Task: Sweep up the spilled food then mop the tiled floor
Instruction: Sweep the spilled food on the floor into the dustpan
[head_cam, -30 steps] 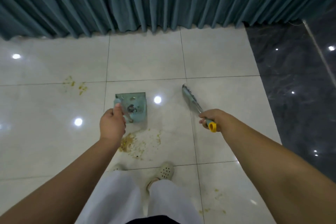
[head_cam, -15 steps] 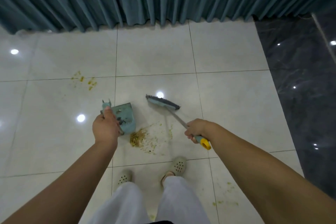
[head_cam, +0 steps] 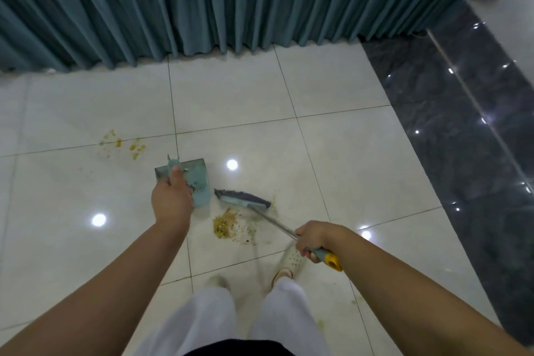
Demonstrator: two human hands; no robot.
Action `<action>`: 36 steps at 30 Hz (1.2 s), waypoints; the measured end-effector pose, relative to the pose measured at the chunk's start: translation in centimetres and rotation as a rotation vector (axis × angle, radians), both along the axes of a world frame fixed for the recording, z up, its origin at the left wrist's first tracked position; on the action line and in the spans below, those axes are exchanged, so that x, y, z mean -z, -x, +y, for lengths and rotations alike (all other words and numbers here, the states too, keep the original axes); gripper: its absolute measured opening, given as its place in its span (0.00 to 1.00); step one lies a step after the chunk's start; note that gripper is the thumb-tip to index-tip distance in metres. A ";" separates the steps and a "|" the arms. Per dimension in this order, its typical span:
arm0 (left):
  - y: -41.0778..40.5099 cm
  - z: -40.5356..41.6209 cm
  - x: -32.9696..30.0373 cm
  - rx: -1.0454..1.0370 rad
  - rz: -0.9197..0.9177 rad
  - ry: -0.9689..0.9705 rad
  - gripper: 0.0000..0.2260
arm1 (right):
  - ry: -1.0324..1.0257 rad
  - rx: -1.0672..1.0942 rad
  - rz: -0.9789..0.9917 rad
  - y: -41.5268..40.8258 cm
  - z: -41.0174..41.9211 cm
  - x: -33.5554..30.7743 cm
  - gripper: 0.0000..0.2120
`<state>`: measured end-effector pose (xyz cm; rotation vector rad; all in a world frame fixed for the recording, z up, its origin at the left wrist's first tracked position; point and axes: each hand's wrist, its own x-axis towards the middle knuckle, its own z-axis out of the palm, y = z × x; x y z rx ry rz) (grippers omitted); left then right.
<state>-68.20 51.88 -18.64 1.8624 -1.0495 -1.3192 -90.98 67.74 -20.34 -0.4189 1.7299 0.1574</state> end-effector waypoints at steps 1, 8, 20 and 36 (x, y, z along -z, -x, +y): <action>-0.4 0.1 0.0 0.020 -0.004 0.005 0.20 | -0.003 0.019 -0.006 -0.5 0.6 -0.3 0.19; -1.5 0.4 0.0 0.112 -0.004 0.003 0.20 | 0.033 0.319 -0.052 -0.8 2.6 -2.8 0.22; 1.4 0.4 0.3 0.073 -0.017 -0.037 0.20 | 0.112 0.634 0.041 10.0 0.3 -1.8 0.14; 3.0 -0.1 -0.3 0.146 -0.050 0.007 0.22 | -0.027 0.597 0.074 6.7 4.8 1.4 0.11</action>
